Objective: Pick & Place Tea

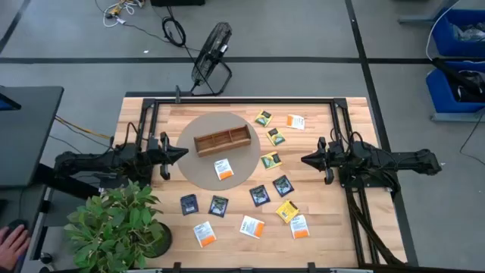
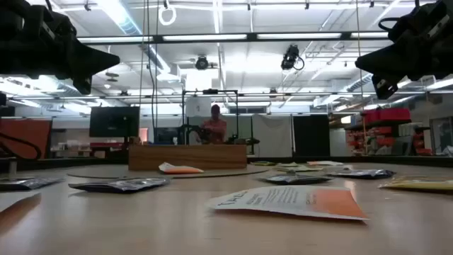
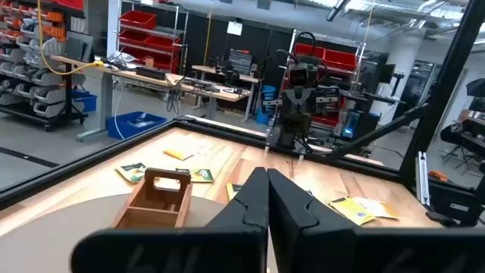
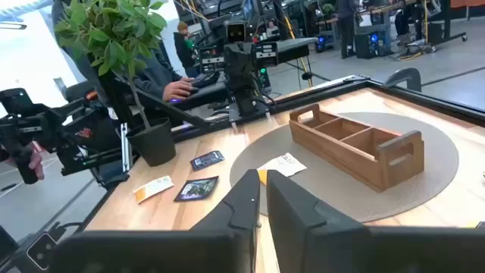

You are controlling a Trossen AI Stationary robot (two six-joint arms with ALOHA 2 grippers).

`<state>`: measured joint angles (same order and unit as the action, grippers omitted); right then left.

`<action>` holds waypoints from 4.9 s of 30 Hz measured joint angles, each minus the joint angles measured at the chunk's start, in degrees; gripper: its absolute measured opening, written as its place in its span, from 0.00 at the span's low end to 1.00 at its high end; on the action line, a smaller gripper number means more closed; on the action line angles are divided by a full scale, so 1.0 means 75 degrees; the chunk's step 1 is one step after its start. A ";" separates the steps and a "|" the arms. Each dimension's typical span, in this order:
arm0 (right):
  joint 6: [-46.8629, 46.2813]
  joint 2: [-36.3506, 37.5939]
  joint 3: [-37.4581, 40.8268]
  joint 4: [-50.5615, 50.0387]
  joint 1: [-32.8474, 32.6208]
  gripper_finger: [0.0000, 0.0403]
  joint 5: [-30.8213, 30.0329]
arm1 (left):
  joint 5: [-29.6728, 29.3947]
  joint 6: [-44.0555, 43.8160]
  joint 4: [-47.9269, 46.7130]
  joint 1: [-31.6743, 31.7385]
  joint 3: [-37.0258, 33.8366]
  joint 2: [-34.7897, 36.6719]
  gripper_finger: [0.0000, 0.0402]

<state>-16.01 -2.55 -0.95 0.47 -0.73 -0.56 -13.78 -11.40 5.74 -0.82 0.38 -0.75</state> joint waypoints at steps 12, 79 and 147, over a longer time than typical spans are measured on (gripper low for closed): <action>-0.2269 0.0000 0.0000 0.0348 0.0000 0.09 -0.0692 | 0.0000 -0.0829 0.0403 0.0000 -0.0001 0.0003 0.01; -0.4183 -1.0559 -0.5091 -0.2987 0.6262 0.74 -0.0576 | -0.0358 -0.3995 0.1888 -0.0001 -0.0002 0.0003 0.01; -0.2418 -1.1380 -0.5253 -0.2110 0.5601 0.00 -0.0735 | -0.0398 -0.4396 0.1881 0.0000 -0.0002 0.0003 0.01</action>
<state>-34.15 -87.89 -40.35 -15.35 41.28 -6.07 -16.77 -44.37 19.84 -0.82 0.37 -0.73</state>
